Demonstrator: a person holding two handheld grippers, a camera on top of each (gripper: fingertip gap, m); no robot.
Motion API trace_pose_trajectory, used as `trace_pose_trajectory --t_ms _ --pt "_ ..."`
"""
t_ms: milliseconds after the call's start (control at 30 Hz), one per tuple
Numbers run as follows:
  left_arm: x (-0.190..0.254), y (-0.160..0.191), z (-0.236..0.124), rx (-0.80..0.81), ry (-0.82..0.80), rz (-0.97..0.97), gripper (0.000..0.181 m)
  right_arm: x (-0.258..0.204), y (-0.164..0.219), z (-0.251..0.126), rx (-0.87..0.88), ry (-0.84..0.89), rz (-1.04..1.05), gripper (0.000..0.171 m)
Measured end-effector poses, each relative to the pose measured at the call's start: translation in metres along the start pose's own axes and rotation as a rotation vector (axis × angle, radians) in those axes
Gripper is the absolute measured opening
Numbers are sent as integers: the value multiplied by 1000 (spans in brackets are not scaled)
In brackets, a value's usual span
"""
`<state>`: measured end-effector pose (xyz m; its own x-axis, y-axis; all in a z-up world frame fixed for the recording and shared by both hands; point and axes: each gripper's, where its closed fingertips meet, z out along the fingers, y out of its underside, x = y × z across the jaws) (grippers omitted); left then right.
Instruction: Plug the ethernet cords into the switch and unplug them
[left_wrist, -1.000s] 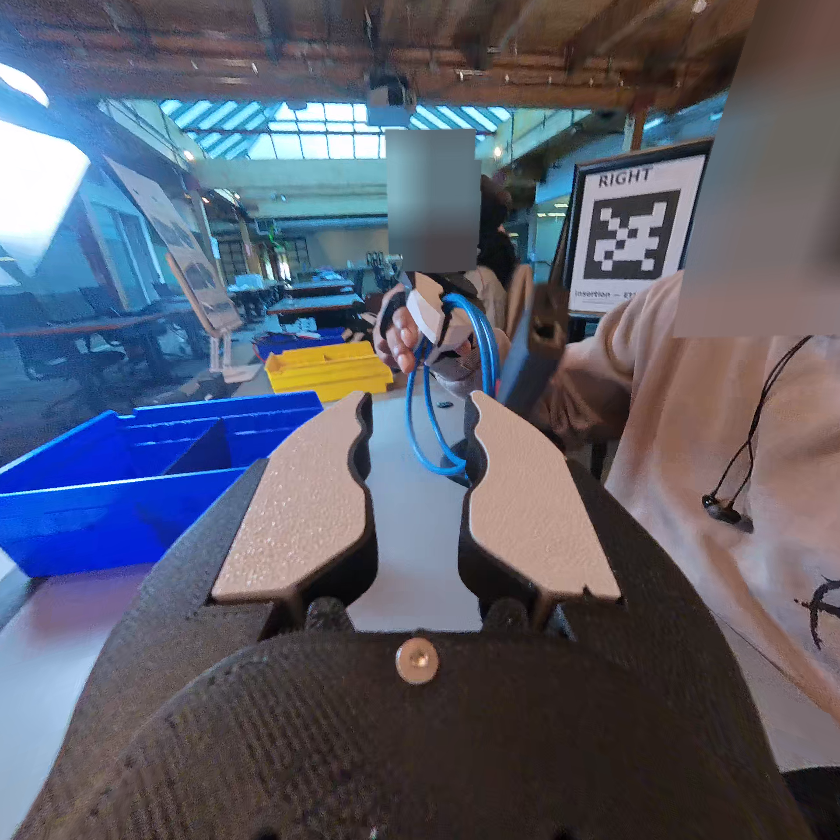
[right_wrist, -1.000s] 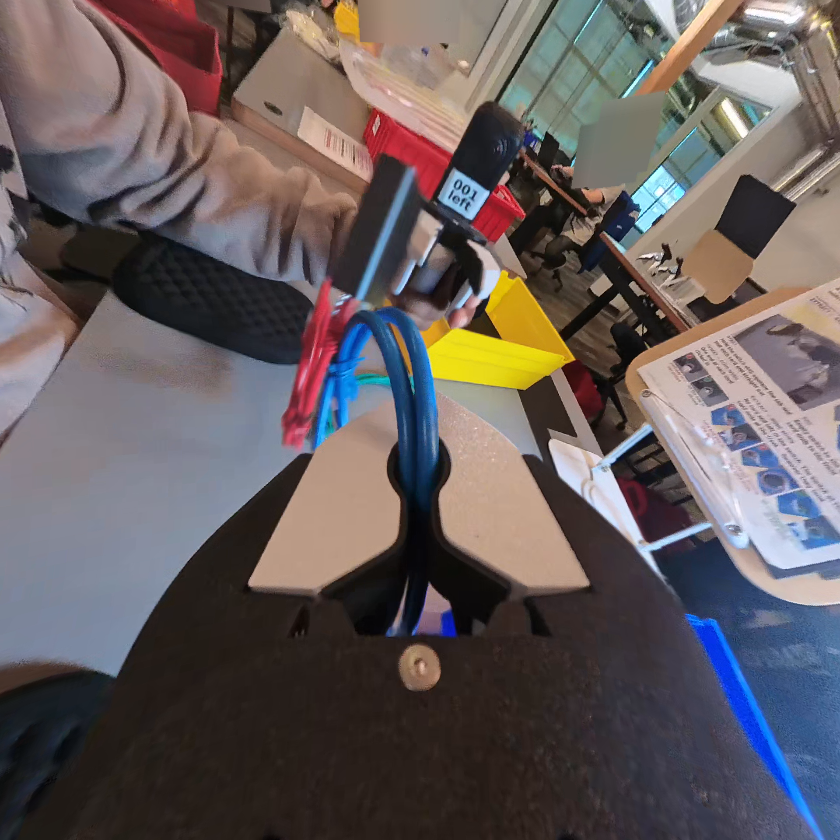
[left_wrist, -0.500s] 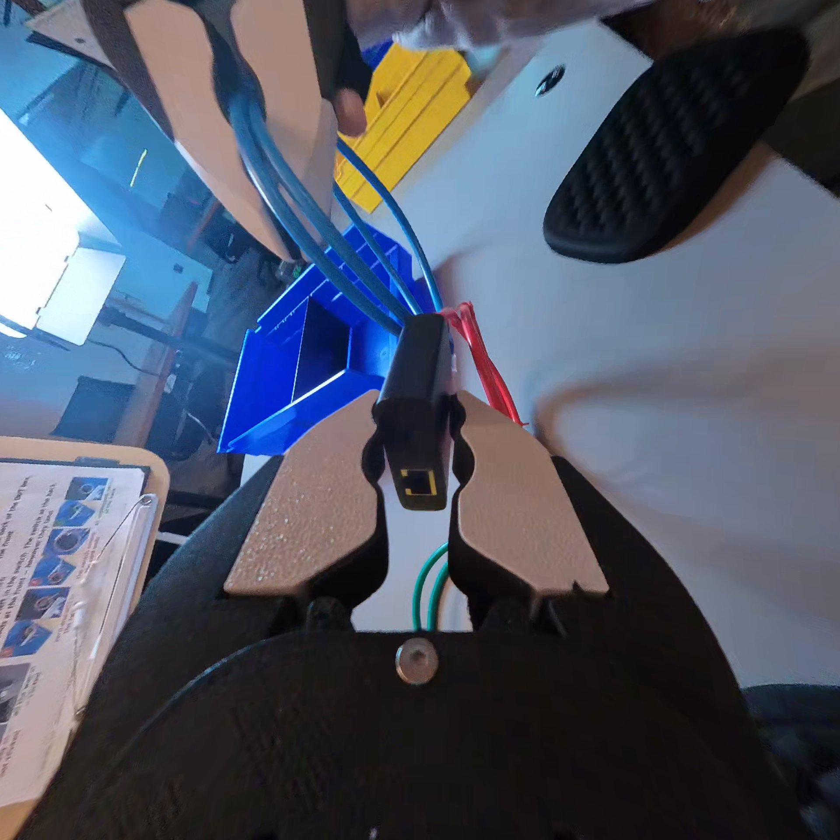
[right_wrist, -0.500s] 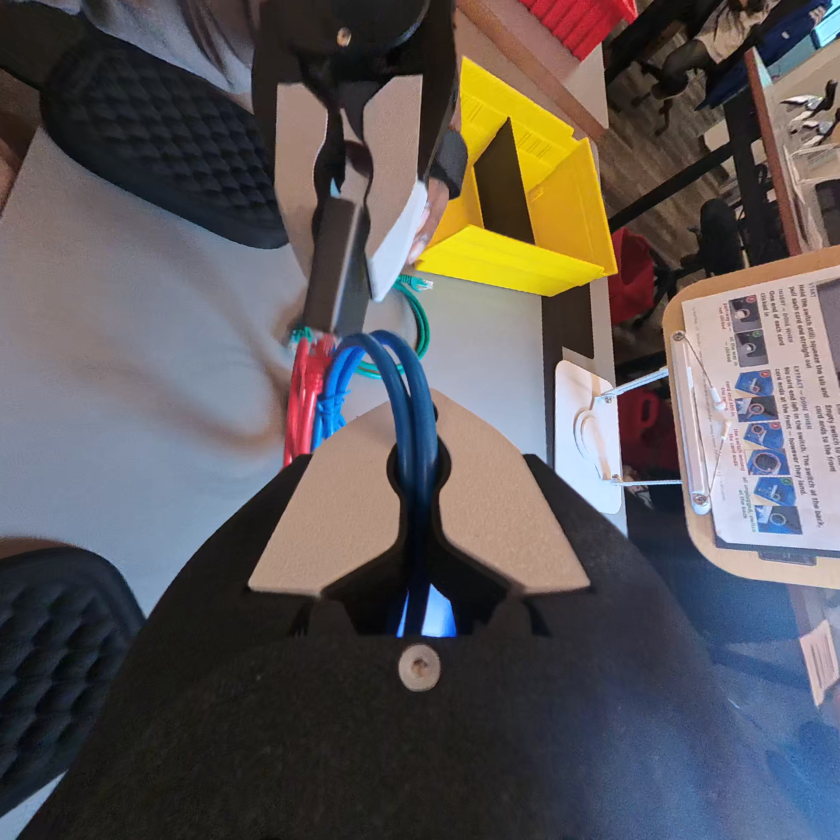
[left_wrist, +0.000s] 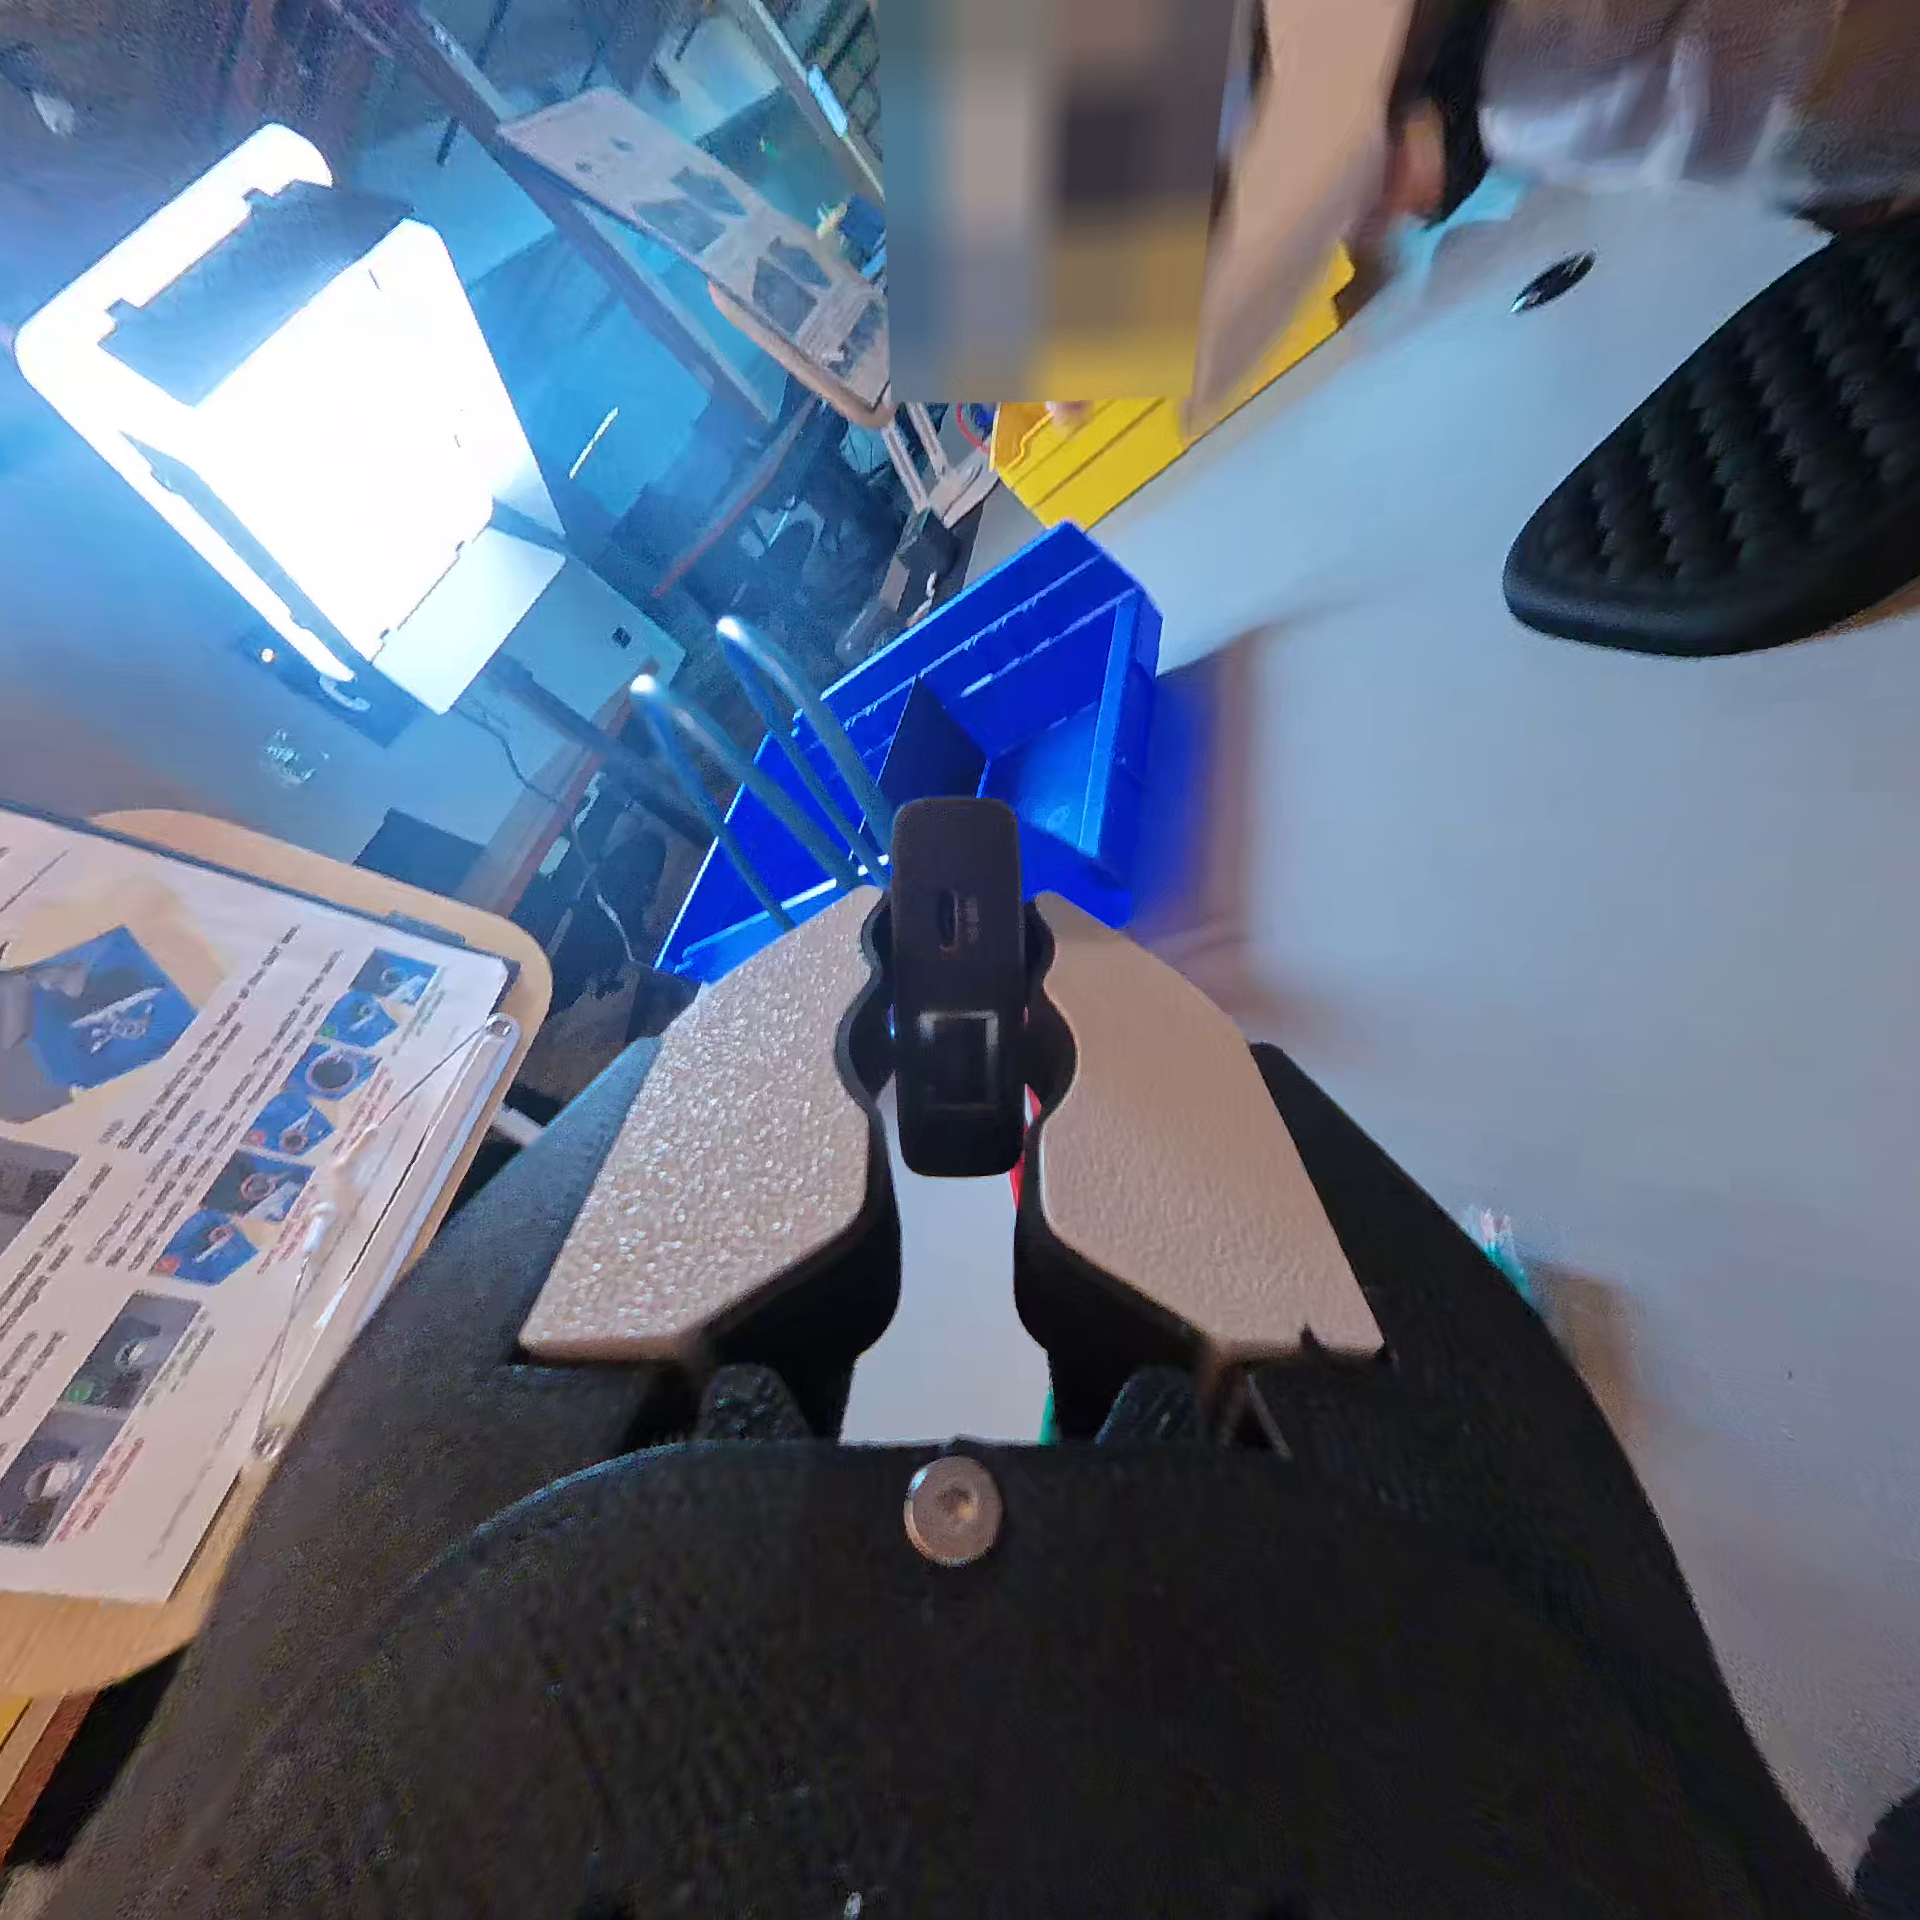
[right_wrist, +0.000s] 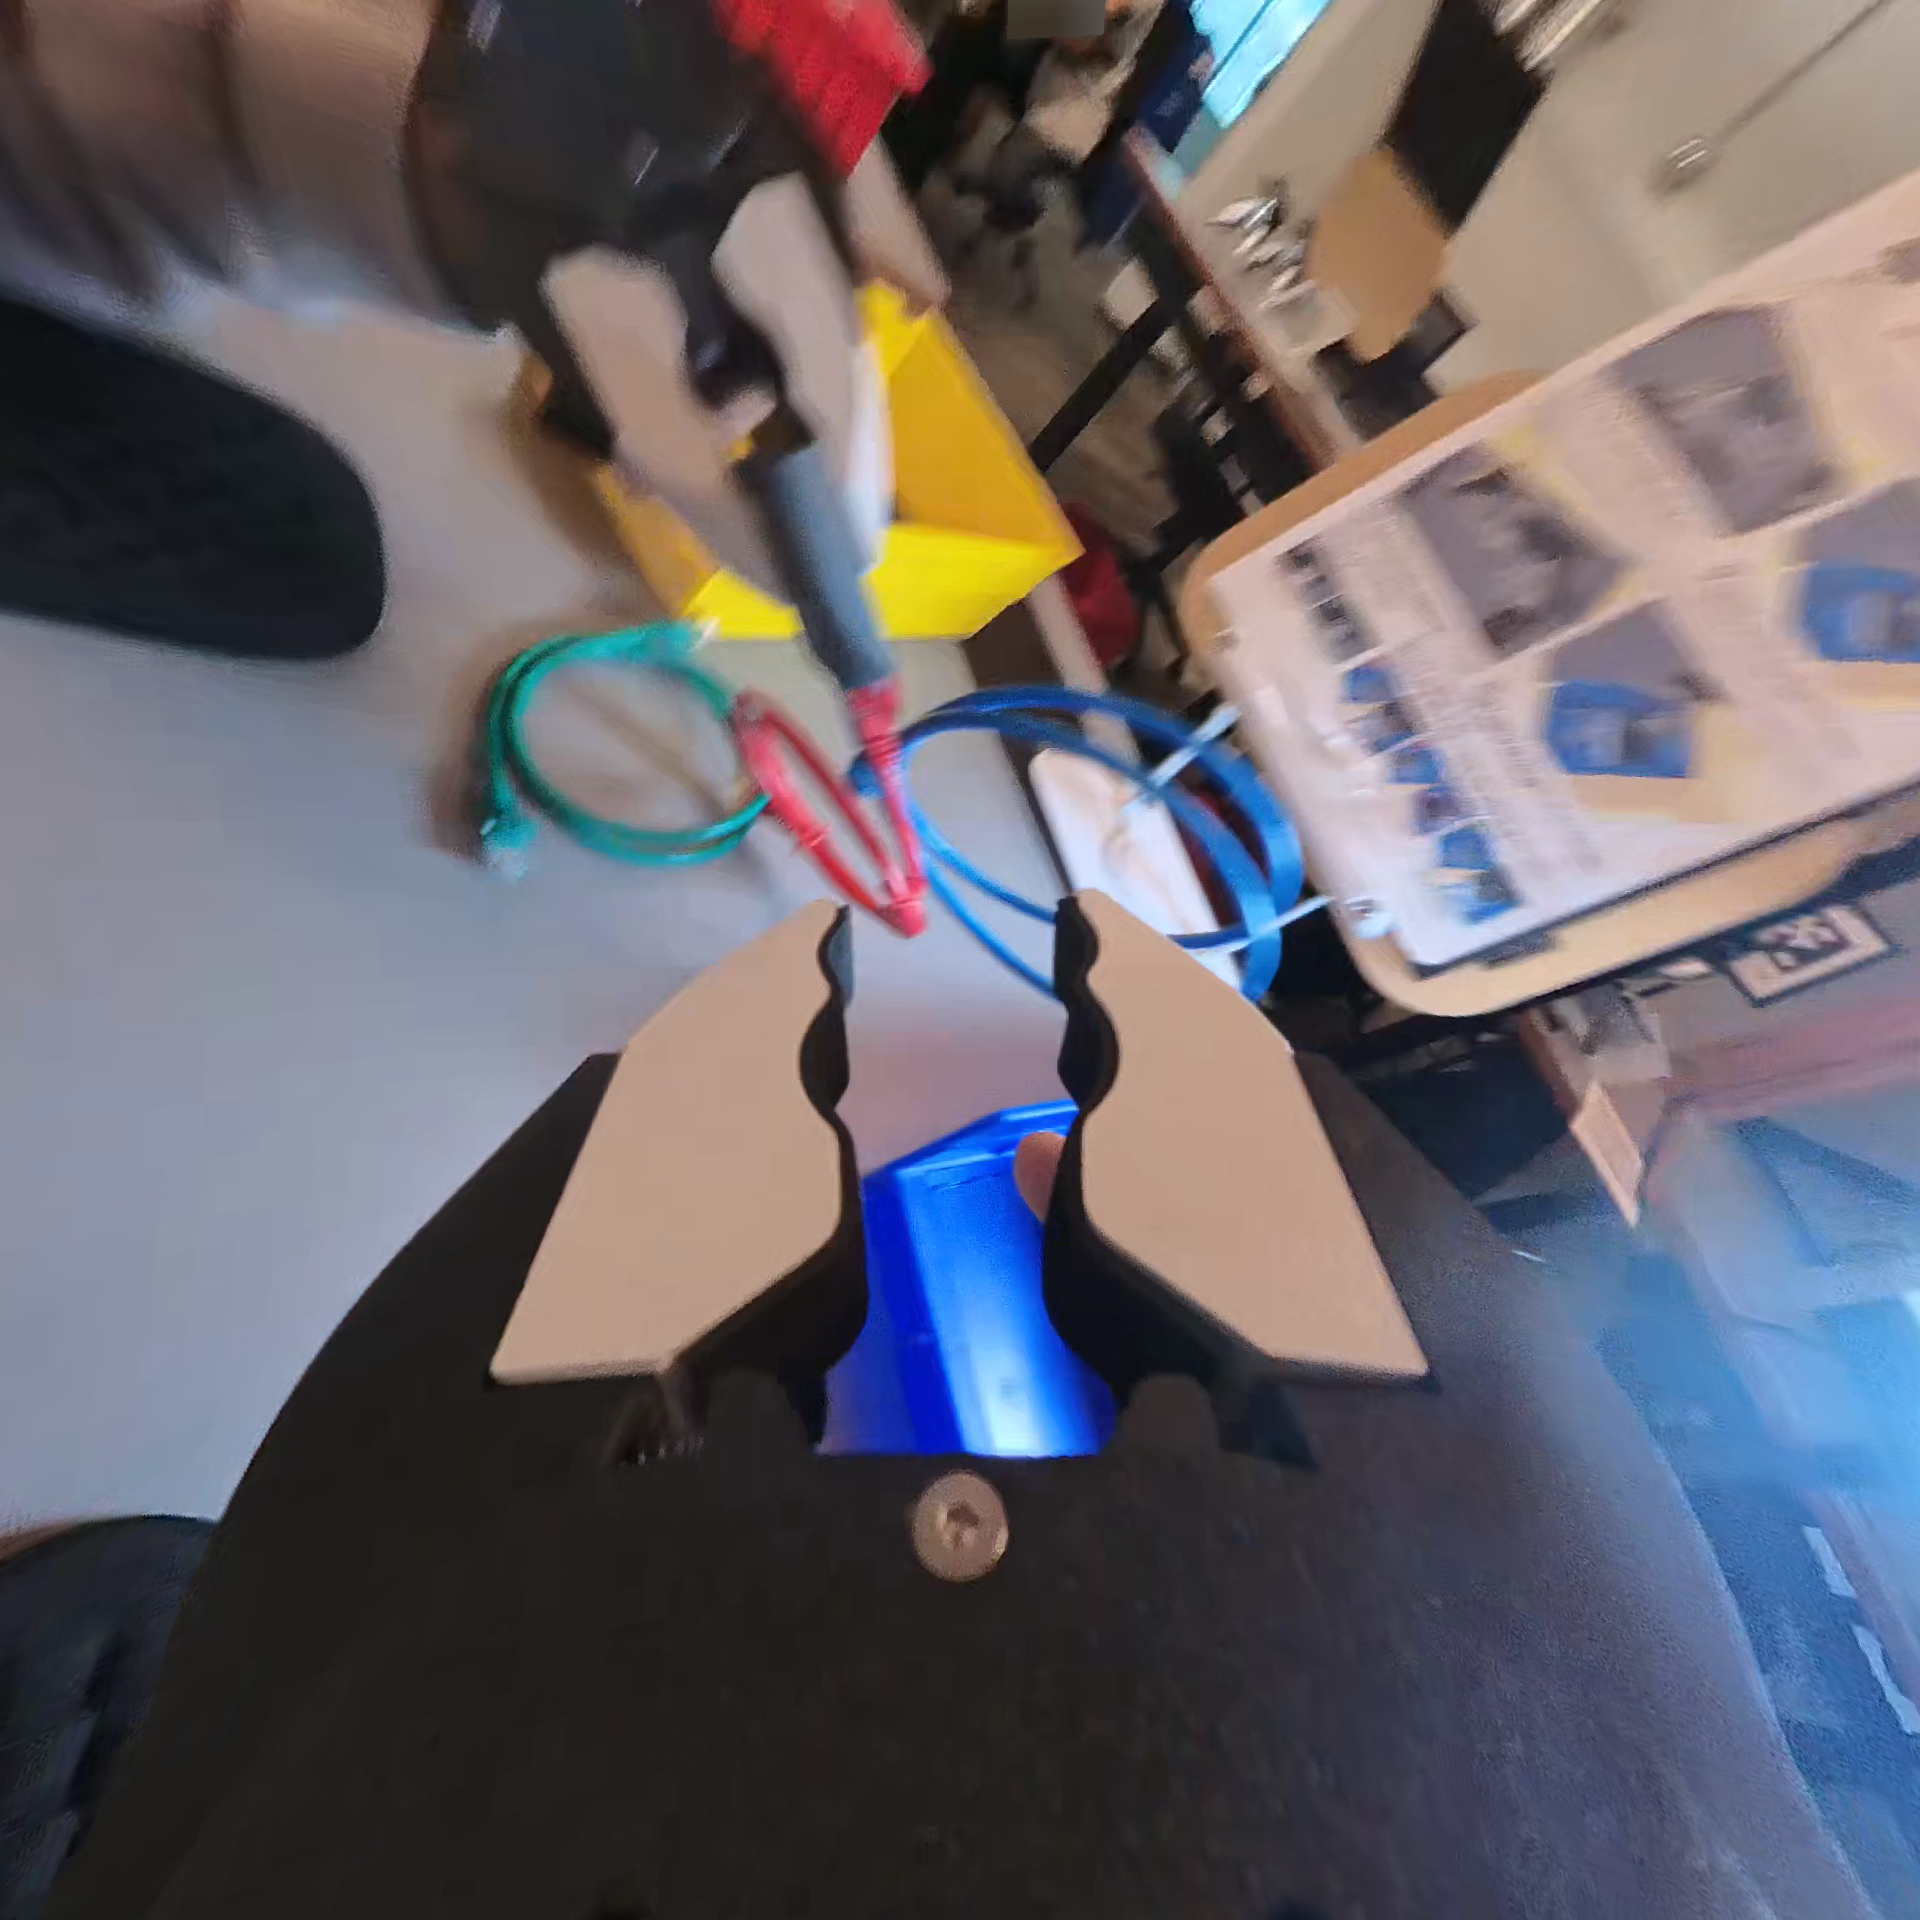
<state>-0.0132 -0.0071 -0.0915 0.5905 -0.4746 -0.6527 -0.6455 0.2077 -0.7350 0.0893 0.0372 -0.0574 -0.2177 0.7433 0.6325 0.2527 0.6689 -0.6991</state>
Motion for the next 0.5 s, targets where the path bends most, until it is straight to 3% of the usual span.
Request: trace_pose_trajectory --t_ms 100,200,300,400,500 --pt "10 -21 6 85 29 11 21 -47 27 57 -76 -100 11 61" --pt "27 -49 6 196 88 10 21 -42 21 94 42 -44 93 70" --pt "38 -51 9 229 104 36 22 -45 -13 93 185 -73 71 51" --pt "40 -40 8 247 121 -1 24 -56 -10 95 121 -106 -31 31" --pt "39 -15 15 109 124 -61 28 -61 9 100 40 -90 -52 22"
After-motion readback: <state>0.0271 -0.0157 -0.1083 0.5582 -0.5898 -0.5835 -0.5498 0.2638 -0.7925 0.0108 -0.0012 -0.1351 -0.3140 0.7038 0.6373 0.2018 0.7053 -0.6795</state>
